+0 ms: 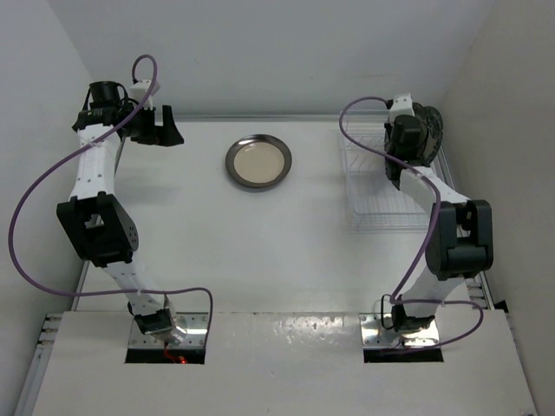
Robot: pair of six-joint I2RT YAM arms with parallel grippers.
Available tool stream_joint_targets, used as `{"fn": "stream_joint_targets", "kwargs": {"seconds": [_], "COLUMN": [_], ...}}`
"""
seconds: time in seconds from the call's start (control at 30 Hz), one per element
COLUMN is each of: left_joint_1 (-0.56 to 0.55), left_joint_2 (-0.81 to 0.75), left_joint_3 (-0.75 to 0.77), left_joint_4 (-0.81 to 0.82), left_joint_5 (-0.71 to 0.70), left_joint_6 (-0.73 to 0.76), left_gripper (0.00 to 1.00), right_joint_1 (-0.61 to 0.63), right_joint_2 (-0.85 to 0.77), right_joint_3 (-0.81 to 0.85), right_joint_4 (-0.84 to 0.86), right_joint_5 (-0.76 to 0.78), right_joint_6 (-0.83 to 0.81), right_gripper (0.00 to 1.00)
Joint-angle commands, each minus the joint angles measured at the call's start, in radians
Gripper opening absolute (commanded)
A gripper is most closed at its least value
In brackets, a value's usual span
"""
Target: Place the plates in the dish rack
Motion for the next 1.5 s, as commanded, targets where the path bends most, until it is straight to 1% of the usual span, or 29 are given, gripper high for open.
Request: {"fn": "stream_joint_targets", "kwargs": {"seconds": [0.0, 0.13, 0.2, 0.23, 0.27, 0.33, 0.37, 0.47, 0.5, 0.53, 0.57, 0.7, 0.83, 0.87, 0.93, 0.97, 1.0, 1.03, 1.07, 1.1, 1.13, 1.17, 1.2, 1.23, 1.27, 1.3, 1.37, 1.43, 1.47], "left_joint_1": [0.009, 0.009, 0.009, 0.009, 0.009, 0.009, 0.009, -0.001, -0.014, -0.014, -0.024, -0.035, -0.035, -0.035, -0.035, -0.035, -0.035, -0.035, -0.035, -0.035, -0.035, -0.035, -0.035, -0.035, -0.035, -0.035, -0.035, -0.035, -0.035], "left_joint_2": [0.007, 0.007, 0.007, 0.007, 0.007, 0.018, 0.018, 0.027, 0.027, 0.027, 0.027, 0.027, 0.027, 0.027, 0.027, 0.027, 0.027, 0.027, 0.016, 0.016, 0.006, 0.006, -0.007, -0.007, -0.020, -0.033, -0.042, -0.053, -0.053], "left_joint_3": [0.010, 0.010, 0.010, 0.010, 0.010, 0.000, 0.000, -0.013, -0.013, -0.013, -0.013, -0.013, -0.013, -0.013, -0.013, -0.013, -0.013, -0.013, -0.013, -0.022, -0.022, -0.031, -0.031, -0.043, -0.059, -0.059, -0.085, -0.097, -0.108], "left_joint_4": [0.021, 0.021, 0.021, 0.021, 0.021, 0.021, 0.021, 0.021, 0.021, 0.021, 0.012, 0.012, 0.002, 0.002, 0.002, 0.002, 0.002, 0.002, 0.002, 0.002, 0.002, 0.002, 0.002, 0.002, 0.002, 0.002, 0.002, 0.002, 0.002], "left_joint_5": [0.030, 0.030, 0.030, 0.030, 0.030, 0.030, 0.030, 0.017, 0.005, 0.005, 0.005, -0.004, -0.004, -0.004, -0.013, -0.023, -0.023, -0.023, -0.023, -0.023, -0.032, -0.032, -0.032, -0.041, -0.041, -0.041, -0.050, -0.050, -0.050], "left_joint_6": [-0.003, -0.003, -0.003, -0.003, -0.003, -0.003, -0.003, -0.003, 0.009, 0.009, 0.020, 0.029, 0.029, 0.029, 0.038, 0.038, 0.038, 0.038, 0.038, 0.038, 0.038, 0.038, 0.038, 0.047, 0.047, 0.057, 0.057, 0.057, 0.066], "left_gripper": [1.00, 1.00, 1.00, 1.00, 1.00, 1.00, 1.00, 1.00, 1.00, 1.00, 1.00, 1.00, 1.00, 1.00, 1.00, 1.00, 1.00, 1.00, 1.00, 1.00, 1.00, 1.00, 1.00, 1.00, 1.00, 1.00, 1.00, 1.00, 1.00], "right_joint_1": [0.004, 0.010, 0.007, 0.007, 0.007, 0.004, 0.006, 0.007, 0.004, 0.007, 0.007, 0.012, 0.052, 0.094, 0.128, 0.188, 0.206, 0.234, 0.304, 0.326, 0.345, 0.396, 0.411, 0.424, 0.431, 0.434, 0.434, 0.428, 0.429], "right_joint_2": [-0.118, -0.116, -0.116, -0.115, -0.116, -0.119, -0.118, -0.119, -0.127, -0.130, -0.150, -0.191, -0.228, -0.236, -0.263, -0.268, -0.262, -0.251, -0.231, -0.161, -0.133, -0.103, -0.016, 0.011, 0.061, 0.112, 0.181, 0.270, 0.290], "right_joint_3": [-0.033, -0.064, -0.059, -0.056, -0.038, -0.021, -0.007, 0.036, 0.056, 0.061, 0.083, 0.131, 0.241, 0.252, 0.239, 0.226, 0.172, 0.156, 0.142, 0.128, 0.136, 0.146, 0.175, 0.176, 0.176, 0.171, 0.180, 0.235, 0.251], "right_joint_4": [0.183, 0.173, 0.165, 0.153, 0.142, 0.136, 0.130, 0.107, 0.096, 0.093, 0.069, -0.005, -0.169, -0.292, -0.344, -0.344, -0.344, -0.344, -0.323, -0.318, -0.318, -0.320, -0.312, -0.303, -0.259, -0.242, -0.219, -0.229, -0.273], "right_joint_5": [0.081, 0.097, 0.104, 0.101, 0.098, 0.080, 0.077, 0.074, 0.081, 0.081, 0.077, 0.060, 0.063, 0.064, 0.008, -0.048, -0.095, -0.110, -0.176, -0.198, -0.207, -0.216, -0.248, -0.255, -0.267, -0.267, -0.249, -0.233, -0.227], "right_joint_6": [0.073, 0.111, 0.114, 0.113, 0.111, 0.085, 0.079, 0.048, 0.047, 0.050, 0.065, 0.116, 0.169, 0.245, 0.347, 0.411, 0.498, 0.539, 0.639, 0.674, 0.711, 0.822, 0.864, 0.915, 1.067, 1.106, 1.244, 1.310, 1.346], "right_gripper": [0.00, 0.02, 0.17, 0.22, 0.31, 0.43, 0.51, 0.59, 0.65, 0.68, 0.73, 0.83, 0.88, 0.90, 0.91, 0.93, 0.93, 0.93, 0.93, 0.93, 0.93, 0.93, 0.93, 0.92, 0.92, 0.89, 0.87, 0.86, 0.86]}}
